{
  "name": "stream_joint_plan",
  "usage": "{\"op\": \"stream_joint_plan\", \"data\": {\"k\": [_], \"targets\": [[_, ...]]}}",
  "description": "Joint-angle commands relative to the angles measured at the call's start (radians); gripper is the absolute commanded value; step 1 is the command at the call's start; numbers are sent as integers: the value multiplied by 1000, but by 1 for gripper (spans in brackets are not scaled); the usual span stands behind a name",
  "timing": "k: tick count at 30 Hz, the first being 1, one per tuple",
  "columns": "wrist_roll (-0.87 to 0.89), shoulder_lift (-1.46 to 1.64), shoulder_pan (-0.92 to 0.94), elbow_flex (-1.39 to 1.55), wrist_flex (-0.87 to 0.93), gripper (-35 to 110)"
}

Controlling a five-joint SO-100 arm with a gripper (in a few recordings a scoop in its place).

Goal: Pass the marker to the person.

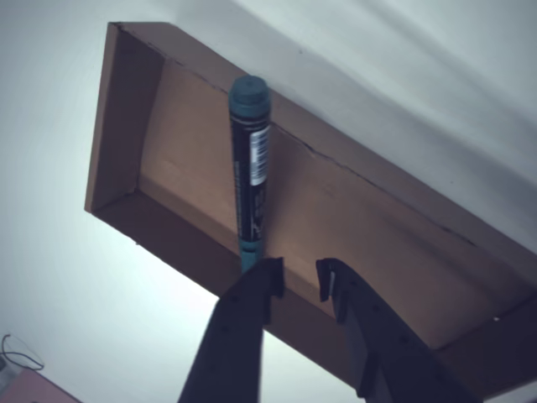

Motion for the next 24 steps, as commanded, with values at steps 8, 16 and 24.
{"op": "stream_joint_plan", "data": {"k": [8, 16, 24], "targets": [[-3, -48, 120, 121, -192, 8], [-72, -156, 198, -86, -175, 12], [-143, -215, 210, -253, -121, 14]]}}
